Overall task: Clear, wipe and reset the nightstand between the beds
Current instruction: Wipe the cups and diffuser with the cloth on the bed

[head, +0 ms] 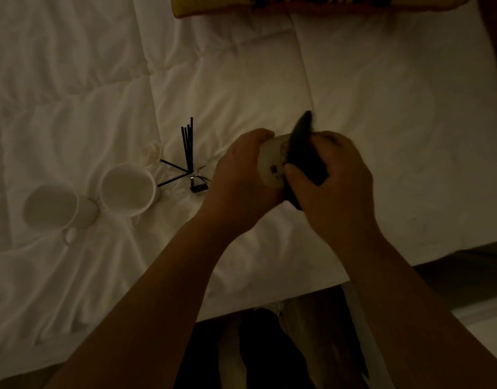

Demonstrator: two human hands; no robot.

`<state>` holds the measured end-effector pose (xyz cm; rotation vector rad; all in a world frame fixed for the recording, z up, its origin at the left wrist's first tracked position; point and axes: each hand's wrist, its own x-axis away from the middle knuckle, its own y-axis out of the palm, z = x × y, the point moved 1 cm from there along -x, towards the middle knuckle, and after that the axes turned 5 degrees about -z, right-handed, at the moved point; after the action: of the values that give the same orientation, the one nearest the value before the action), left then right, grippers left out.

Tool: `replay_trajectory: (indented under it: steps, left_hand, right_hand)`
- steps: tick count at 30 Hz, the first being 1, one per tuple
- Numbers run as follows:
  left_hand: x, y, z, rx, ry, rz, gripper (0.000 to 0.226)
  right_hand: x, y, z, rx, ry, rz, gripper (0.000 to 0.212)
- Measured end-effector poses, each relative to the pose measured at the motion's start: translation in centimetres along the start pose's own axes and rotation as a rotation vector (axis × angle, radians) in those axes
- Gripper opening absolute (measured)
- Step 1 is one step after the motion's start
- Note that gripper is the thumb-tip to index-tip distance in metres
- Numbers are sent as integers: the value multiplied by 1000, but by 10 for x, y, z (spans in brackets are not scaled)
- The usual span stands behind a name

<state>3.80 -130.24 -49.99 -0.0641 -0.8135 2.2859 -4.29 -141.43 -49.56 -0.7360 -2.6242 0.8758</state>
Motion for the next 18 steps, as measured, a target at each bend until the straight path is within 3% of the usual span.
replay_trajectory:
  steps: [4, 8, 11, 14, 18]
  left_hand:
    - [-4, -14, 6, -23, 44, 0, 50]
    - [11, -25, 0, -16, 36, -72, 55]
    - [20, -26, 1, -55, 64, -26, 42]
    - [26, -26, 6, -36, 66, 1, 52]
    - [25, -32, 10, -47, 66, -3, 33]
  right_hand:
    - [9, 6, -24, 73, -159, -20, 39]
    - [23, 18, -32, 191, -292, -73, 36]
    - [18, 15, -30, 168, -225, -1, 34]
    - [9, 8, -30, 17, -28, 108, 28]
    - [21, 16, -51, 37, -145, 52, 27]
